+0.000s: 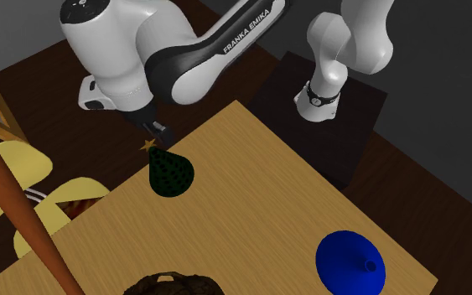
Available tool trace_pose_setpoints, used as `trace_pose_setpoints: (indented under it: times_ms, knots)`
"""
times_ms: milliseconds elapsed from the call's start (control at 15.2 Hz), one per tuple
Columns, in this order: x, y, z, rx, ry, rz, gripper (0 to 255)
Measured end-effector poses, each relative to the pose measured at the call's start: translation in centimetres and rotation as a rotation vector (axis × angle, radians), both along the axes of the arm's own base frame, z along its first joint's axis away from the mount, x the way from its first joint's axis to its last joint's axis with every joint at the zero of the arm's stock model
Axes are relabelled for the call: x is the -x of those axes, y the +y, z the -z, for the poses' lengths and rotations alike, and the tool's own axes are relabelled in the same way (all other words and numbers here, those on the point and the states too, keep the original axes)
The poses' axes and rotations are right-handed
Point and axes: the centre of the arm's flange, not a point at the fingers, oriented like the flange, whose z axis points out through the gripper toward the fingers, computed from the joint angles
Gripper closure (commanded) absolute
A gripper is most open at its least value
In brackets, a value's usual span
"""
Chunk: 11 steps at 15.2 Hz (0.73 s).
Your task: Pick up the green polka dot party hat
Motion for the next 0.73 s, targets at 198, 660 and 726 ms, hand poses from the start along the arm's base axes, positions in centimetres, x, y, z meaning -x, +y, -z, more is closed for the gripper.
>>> trace_pose_setpoints:
  times_ms: [198, 660, 726]
  knots:
    - [0.0, 0.1, 1.6, 0.0, 0.0, 0.0, 0]
    - [0.0, -0.1, 1.8, 0.001, -0.001, 0.0, 255]
    - [0.0, -0.1, 1.8, 0.001, -0.001, 0.0, 255]
